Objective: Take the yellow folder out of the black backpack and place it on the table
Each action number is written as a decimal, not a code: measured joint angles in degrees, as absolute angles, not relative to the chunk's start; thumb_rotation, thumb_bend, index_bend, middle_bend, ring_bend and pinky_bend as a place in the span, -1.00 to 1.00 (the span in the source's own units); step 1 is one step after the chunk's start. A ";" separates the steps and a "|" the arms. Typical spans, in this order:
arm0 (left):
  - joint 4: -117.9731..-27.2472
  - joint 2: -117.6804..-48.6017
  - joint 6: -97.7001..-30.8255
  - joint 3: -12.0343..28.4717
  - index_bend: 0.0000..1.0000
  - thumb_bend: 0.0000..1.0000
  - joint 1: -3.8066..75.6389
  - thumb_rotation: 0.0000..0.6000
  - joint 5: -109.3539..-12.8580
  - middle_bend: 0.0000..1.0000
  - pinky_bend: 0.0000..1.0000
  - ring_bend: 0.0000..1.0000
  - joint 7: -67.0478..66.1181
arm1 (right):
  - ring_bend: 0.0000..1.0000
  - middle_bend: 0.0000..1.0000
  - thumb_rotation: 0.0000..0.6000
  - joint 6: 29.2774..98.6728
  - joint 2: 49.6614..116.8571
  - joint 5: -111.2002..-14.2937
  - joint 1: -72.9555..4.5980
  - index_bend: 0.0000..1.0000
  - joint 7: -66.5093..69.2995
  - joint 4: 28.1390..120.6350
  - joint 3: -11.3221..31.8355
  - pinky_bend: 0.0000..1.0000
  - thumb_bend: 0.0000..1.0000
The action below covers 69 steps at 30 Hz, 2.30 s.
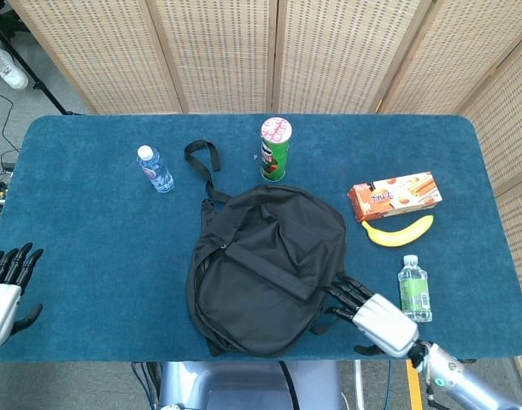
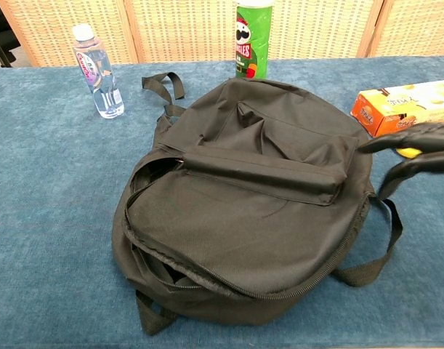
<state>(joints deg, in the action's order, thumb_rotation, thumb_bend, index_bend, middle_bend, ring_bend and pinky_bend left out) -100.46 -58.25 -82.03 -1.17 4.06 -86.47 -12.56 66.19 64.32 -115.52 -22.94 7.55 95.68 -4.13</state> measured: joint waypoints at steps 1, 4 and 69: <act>-100.46 -58.21 -81.97 -1.14 -1.00 -0.44 4.10 1.00 -86.41 -1.00 -1.00 -1.00 -12.48 | -1.00 -0.84 1.00 65.57 64.98 -115.44 -23.31 -0.50 7.00 95.89 -4.07 -0.93 -1.00; -100.42 -58.08 -81.88 -1.12 -1.00 -0.43 4.15 1.00 -86.33 -1.00 -1.00 -1.00 -12.21 | -1.00 -0.80 1.00 64.02 67.32 -115.02 -24.27 -0.50 5.29 96.65 -3.95 -0.93 -1.00; -97.64 -58.30 -70.39 -4.03 -1.00 -0.33 19.70 1.00 -107.31 -1.00 -1.00 -1.00 9.42 | -0.01 0.27 1.00 78.65 96.62 -35.69 -33.16 0.36 -17.68 113.80 29.46 -0.17 0.34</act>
